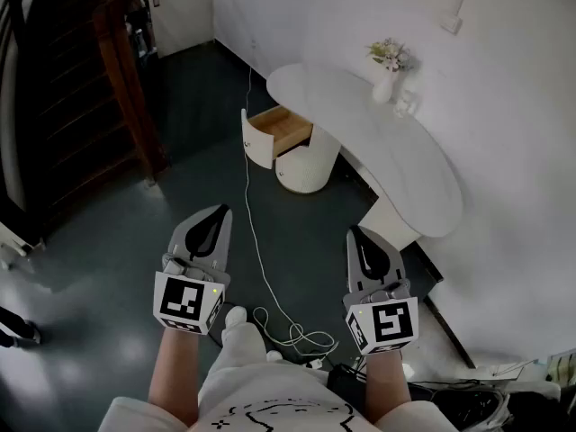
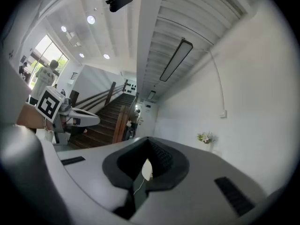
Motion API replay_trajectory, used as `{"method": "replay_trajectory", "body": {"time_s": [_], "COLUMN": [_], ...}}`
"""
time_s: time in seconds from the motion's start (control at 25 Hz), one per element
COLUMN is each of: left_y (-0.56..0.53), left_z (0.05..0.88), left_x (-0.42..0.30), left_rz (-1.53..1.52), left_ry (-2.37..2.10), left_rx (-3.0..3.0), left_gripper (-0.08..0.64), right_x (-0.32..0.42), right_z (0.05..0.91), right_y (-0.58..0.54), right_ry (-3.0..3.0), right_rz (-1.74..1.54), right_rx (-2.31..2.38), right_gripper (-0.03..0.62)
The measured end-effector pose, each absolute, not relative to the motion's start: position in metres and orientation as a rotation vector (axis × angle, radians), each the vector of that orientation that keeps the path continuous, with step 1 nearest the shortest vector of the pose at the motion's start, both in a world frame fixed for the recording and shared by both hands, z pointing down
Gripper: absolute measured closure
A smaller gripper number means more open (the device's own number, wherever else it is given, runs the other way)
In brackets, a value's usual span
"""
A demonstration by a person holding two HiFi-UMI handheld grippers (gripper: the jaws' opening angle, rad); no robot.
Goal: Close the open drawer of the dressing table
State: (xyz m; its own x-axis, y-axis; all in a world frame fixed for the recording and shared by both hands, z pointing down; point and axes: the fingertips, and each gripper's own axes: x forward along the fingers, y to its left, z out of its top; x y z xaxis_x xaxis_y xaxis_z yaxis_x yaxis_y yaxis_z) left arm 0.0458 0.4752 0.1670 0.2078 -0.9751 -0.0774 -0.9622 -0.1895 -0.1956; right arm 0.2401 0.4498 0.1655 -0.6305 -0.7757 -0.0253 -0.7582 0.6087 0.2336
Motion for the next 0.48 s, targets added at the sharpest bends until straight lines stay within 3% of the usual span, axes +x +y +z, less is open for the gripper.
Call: {"method": "replay_trajectory", "body": {"time_s": [0.48], "left_y": [0.412], "left_z": [0.181], "left_x": [0.015], "left_rz": [-0.109], "left_ry": [1.873], "left_rx": [-2.312], "left_gripper": [0.543], "right_x": [0.219], "right_z": [0.177], "right_y": [0.391], "right_ry": [-2.718], "right_rz": [-0.267], "right_rx": [1.378], "right_gripper": [0.597]}}
